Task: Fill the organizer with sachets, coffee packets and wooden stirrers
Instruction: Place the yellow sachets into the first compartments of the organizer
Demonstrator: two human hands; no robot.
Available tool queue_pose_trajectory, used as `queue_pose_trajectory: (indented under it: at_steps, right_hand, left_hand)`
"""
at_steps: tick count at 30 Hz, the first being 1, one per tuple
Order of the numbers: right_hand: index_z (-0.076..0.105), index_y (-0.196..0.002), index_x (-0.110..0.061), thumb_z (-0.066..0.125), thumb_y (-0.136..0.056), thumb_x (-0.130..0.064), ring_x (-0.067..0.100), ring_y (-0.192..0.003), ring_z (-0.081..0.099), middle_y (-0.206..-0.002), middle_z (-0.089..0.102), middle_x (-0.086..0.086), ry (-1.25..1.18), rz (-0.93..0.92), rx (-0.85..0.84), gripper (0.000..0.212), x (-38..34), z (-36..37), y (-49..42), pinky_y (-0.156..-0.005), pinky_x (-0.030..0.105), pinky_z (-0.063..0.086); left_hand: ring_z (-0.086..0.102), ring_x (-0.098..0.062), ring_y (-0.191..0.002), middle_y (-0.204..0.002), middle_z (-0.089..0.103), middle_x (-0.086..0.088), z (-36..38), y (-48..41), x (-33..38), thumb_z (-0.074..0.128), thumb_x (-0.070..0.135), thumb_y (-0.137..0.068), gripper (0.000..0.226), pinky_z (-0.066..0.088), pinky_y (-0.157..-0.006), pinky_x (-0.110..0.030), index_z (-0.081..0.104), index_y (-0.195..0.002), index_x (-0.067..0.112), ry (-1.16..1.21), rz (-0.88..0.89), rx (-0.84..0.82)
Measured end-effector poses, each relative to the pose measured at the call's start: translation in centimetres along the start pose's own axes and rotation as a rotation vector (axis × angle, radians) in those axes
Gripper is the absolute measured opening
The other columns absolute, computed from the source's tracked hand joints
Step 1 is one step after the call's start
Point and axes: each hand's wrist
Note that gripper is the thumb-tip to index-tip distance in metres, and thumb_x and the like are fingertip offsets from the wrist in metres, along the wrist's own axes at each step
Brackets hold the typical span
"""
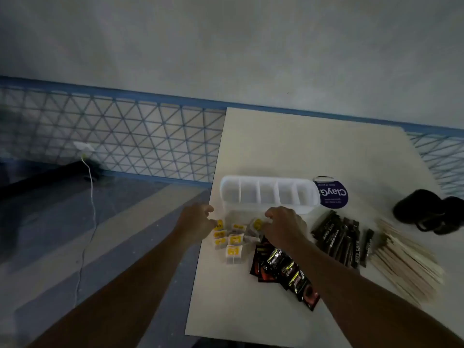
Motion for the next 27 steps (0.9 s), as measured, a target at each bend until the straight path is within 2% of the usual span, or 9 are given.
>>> queue_pose_trajectory:
  at_steps: [3, 7, 10, 14, 19, 27]
  right_hand:
    - [0.07, -0.112, -0.023, 0.062, -0.086, -0.022, 0.025, -0.102, 0.062, -0.112, 0.068, -0.001, 0.063, 0.024, 0.04, 0.027, -0.9, 1.0, -0.2, -0.073, 0.031, 0.046]
    - [0.067, -0.113, -0.02, 0.062, -0.089, -0.031, 0.025, -0.103, 0.058, -0.107, 0.067, 0.001, 0.195, -0.024, 0.028, 0.027, -1.6, 2.1, -0.5, -0.076, 0.034, 0.046]
    - [0.065, -0.117, -0.019, 0.064, -0.088, -0.032, 0.025, -0.107, 0.056, -0.11, 0.067, 0.002, 0.231, -0.011, 0.014, 0.031, -1.9, 2.3, -1.0, -0.081, 0.036, 0.047]
    - [0.064, -0.115, -0.018, 0.067, -0.085, -0.03, 0.026, -0.107, 0.056, -0.111, 0.067, 0.004, 0.241, 0.001, -0.027, 0.032, -2.1, 2.7, -1.8, -0.085, 0.038, 0.048]
    - [0.061, -0.12, -0.019, 0.069, -0.084, -0.041, 0.026, -0.111, 0.056, -0.117, 0.064, 0.004, 0.196, 0.015, -0.059, 0.043, -2.2, 3.4, -2.6, -0.089, 0.04, 0.048]
    - [0.063, -0.119, -0.017, 0.069, -0.084, -0.044, 0.028, -0.111, 0.055, -0.118, 0.062, 0.005, 0.13, -0.003, -0.145, 0.044, -1.4, 3.2, -3.6, -0.092, 0.04, 0.045]
  left_hand:
    - [0.061, -0.02, -0.113, -0.123, 0.066, -0.006, 0.3, -0.7, -1.0, 0.072, 0.023, -0.084, 0.046, 0.038, -0.083, -0.019, 0.062, -0.128, 0.013, 0.0, -0.009, -0.014]
    - [0.063, -0.02, -0.109, -0.121, 0.067, -0.006, 1.0, -1.6, -1.8, 0.073, 0.025, -0.085, 0.043, 0.044, -0.087, -0.023, 0.064, -0.125, 0.012, 0.013, 0.024, -0.064]
    - [0.064, -0.018, -0.107, -0.12, 0.068, -0.005, 1.3, -2.0, -2.0, 0.07, 0.024, -0.087, 0.036, 0.043, -0.083, -0.021, 0.066, -0.121, 0.013, -0.016, 0.062, -0.078]
    - [0.065, -0.017, -0.104, -0.116, 0.07, -0.004, 1.5, -2.6, -1.9, 0.07, 0.021, -0.087, 0.033, 0.044, -0.083, -0.02, 0.068, -0.119, 0.014, -0.017, 0.087, -0.096]
    - [0.067, -0.015, -0.099, -0.111, 0.071, -0.005, 1.7, -3.0, -1.7, 0.07, 0.021, -0.088, 0.03, 0.042, -0.078, -0.018, 0.069, -0.116, 0.011, -0.011, 0.107, -0.11]
    - [0.066, -0.018, -0.105, -0.115, 0.07, -0.006, 1.9, -3.5, -1.3, 0.074, 0.021, -0.085, 0.036, 0.045, -0.086, -0.021, 0.067, -0.119, 0.01, -0.005, 0.1, -0.145]
Point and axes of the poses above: each hand's wrist, its own y-axis away from the middle knuckle, its own z-axis out of the palm, x = y × z
